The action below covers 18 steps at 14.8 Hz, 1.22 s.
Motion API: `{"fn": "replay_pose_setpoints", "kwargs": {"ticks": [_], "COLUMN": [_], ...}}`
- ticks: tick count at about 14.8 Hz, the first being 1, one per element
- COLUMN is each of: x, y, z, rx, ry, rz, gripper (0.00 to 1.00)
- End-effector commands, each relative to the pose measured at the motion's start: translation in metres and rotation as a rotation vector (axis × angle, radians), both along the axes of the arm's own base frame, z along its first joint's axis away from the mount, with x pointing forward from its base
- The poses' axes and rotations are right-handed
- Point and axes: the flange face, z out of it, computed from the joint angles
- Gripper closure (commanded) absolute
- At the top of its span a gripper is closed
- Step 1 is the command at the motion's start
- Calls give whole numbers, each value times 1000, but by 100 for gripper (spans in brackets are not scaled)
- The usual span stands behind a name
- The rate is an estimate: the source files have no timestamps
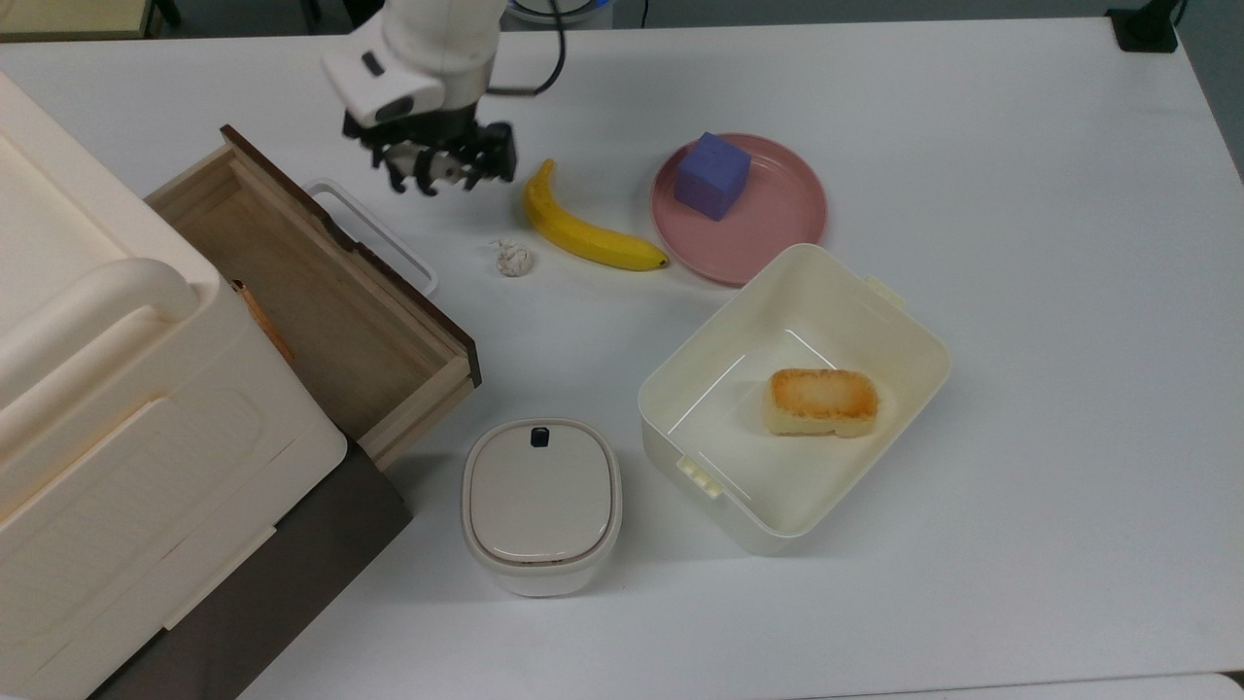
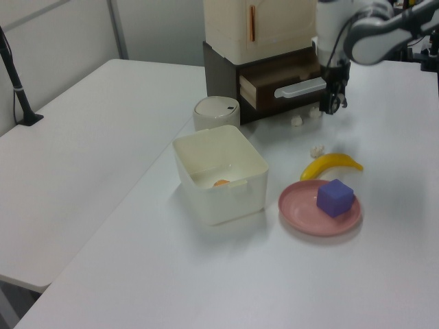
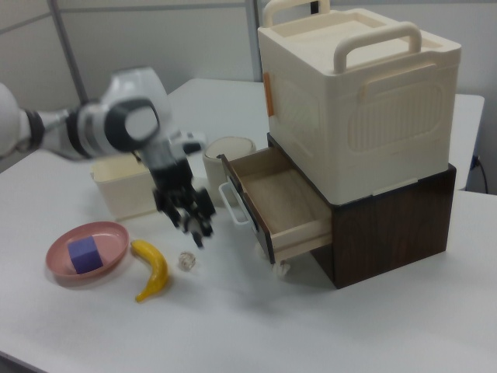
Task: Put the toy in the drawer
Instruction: 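Close the gripper on the panda toy and lift it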
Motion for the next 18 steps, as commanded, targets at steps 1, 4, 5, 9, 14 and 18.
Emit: {"fn": "replay_pose_setpoints", "kwargs": {"ticks": [1, 4, 5, 9, 14, 18], "x": [15, 26, 29, 35, 47, 60], "y": [15, -12, -24, -70, -138, -151], "z": [82, 133, 140, 150, 147, 132], "rx": [127, 195, 219, 230, 231, 215], "ry": [-29, -136, -161, -265, -469, -530], "rz": [-6, -57, -83, -185, -408, -461], "gripper": [49, 49, 49, 50, 51, 21]}}
